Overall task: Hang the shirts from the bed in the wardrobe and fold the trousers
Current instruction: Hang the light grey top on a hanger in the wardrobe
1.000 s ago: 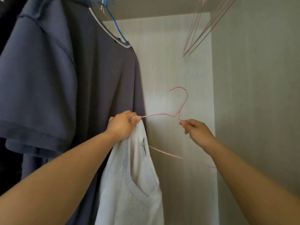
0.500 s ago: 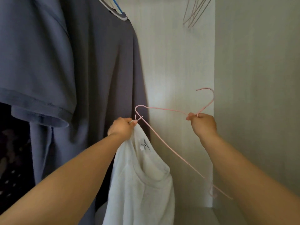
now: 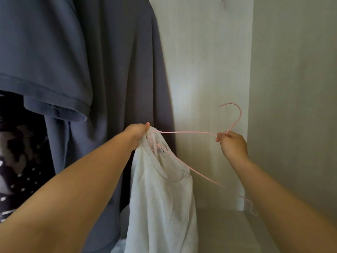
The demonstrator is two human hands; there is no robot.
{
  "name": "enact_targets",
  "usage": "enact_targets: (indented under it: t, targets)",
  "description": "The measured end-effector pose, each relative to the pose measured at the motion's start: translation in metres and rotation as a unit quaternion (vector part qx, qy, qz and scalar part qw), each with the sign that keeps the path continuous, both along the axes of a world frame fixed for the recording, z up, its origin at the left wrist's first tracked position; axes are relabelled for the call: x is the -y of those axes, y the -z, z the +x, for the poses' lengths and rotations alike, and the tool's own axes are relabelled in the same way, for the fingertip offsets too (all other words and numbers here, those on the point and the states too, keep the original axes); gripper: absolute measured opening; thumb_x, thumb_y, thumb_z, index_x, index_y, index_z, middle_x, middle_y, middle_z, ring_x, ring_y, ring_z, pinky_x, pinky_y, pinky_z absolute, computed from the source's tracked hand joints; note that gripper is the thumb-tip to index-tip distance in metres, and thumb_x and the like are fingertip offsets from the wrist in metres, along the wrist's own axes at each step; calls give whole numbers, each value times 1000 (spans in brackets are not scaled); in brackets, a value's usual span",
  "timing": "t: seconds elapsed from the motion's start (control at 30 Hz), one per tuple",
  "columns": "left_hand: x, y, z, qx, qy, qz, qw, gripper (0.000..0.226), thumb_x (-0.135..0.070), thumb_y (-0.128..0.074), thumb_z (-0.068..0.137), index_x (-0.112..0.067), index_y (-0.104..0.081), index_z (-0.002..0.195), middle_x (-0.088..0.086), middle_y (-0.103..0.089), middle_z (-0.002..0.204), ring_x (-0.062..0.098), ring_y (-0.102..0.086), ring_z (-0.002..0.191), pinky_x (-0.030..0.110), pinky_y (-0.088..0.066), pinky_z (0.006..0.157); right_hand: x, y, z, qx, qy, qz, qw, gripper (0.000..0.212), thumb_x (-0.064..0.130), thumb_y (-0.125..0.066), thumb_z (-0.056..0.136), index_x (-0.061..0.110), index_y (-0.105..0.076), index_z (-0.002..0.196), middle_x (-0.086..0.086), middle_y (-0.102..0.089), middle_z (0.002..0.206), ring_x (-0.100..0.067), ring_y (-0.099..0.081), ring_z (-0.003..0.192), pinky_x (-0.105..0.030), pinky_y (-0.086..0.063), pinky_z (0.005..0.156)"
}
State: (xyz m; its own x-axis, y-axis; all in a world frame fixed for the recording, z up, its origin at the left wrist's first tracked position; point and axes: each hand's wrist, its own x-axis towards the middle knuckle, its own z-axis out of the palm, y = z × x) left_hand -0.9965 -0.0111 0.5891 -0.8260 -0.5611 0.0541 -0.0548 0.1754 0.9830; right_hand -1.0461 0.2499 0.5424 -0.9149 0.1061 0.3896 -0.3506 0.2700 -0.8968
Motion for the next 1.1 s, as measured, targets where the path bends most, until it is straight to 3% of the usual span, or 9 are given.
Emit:
enact_targets:
  t: [0.13, 0.33, 0.47, 0.57, 0.77, 0.9, 0.97, 1.03, 1.1]
  targets:
    - [-1, -4, 6, 19, -2, -33, 999, 33, -38, -58, 92, -7, -62, 102, 11, -67, 94, 25, -65, 83, 36, -53, 76, 11, 3, 5, -44, -8, -1, 999, 25, 26, -49, 93, 17, -60, 73, 1, -55, 72, -21, -51, 69, -31, -36, 63]
    - [-12, -6, 11, -1, -53, -277, 959, 40, -42, -53, 93, -5, -68, 89, 11, -65, 87, 28, -65, 86, 37, -51, 79, 23, -7, 14, -140, 14, 74, 987, 24, 29, -47, 96, 13, -61, 85, 6, -51, 65, -18, -48, 63, -29, -31, 56]
    - [-31, -4, 23, -75, -76, -391, 914, 39, -40, -55, 93, -18, -62, 61, -6, -47, 51, 17, -52, 51, 25, -38, 48, 37, -9, 23, -173, 1, 153, 973, 27, 30, -48, 95, 10, -61, 82, -2, -55, 66, -27, -51, 67, -34, -37, 59]
    - [-51, -8, 29, -123, -91, -434, 888, 50, -36, -57, 91, -17, -51, 46, -4, -42, 44, 16, -44, 43, 26, -40, 49, 47, -1, 27, -169, -45, 127, 976, 28, 32, -57, 91, 16, -56, 68, 2, -47, 56, -24, -46, 61, -35, -38, 59]
    - [-72, -14, 42, -121, 58, -491, 861, 49, -43, -58, 90, -3, -57, 61, 18, -59, 70, 26, -53, 62, 34, -46, 63, 54, 10, 26, -93, -96, -2, 991, 31, 28, -56, 91, 22, -55, 61, 6, -46, 55, -11, -40, 55, -23, -31, 50]
    - [-71, -11, 54, -54, 155, -533, 830, 45, -63, -42, 89, -29, -72, 83, 12, -64, 103, 27, -59, 100, 42, -48, 90, 51, 15, 25, -14, -124, -102, 987, 23, 25, -55, 92, 18, -64, 72, 1, -64, 74, -11, -55, 67, -20, -43, 63]
    - [-61, -8, 58, -39, 138, -590, 794, 37, -66, -36, 89, -47, -65, 100, -1, -58, 112, 20, -56, 107, 40, -45, 93, 48, 16, 23, 19, -122, -144, 982, 26, 25, -55, 92, 18, -64, 69, 0, -63, 75, -14, -55, 70, -26, -42, 67]
    - [-44, -3, 60, -21, 75, -655, 751, 43, -64, -40, 89, -40, -57, 119, -8, -55, 119, 17, -55, 108, 39, -45, 92, 43, 16, 19, 39, -122, -179, 975, 29, 25, -56, 93, 20, -62, 65, 3, -59, 72, -13, -52, 71, -26, -40, 67]
    - [-25, 2, 62, -8, 29, -654, 756, 37, -63, -45, 88, -37, -57, 112, -10, -60, 111, 17, -58, 100, 38, -48, 86, 38, 16, 17, 49, -115, -182, 975, 29, 25, -55, 93, 20, -62, 66, 4, -57, 71, -12, -50, 72, -22, -37, 62]
